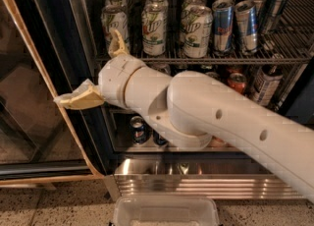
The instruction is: Pick 7up can from top shelf of fridge
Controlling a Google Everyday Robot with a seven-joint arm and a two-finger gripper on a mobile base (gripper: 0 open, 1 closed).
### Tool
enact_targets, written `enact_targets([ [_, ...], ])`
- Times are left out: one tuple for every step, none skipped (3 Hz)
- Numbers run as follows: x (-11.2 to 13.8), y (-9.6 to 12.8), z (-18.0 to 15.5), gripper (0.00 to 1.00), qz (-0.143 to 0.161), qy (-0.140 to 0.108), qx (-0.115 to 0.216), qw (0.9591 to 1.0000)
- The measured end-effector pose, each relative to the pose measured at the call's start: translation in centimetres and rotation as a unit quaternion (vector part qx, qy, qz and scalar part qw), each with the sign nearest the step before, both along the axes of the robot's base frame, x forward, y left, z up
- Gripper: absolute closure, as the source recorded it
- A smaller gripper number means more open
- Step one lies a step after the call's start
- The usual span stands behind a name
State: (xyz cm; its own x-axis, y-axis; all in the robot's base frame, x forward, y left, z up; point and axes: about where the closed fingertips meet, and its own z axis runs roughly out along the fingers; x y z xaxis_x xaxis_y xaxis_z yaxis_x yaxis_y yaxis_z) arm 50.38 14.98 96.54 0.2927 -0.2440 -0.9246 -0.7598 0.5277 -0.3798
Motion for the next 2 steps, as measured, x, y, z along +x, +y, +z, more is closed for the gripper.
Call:
enact_targets([
  [-0.99,1.88,1.84,0.0,-0.019,-0.008,0.021,0.9996],
  [-1.1,2.12,2.08,0.0,-0.019,-0.01,0.021,0.9996],
])
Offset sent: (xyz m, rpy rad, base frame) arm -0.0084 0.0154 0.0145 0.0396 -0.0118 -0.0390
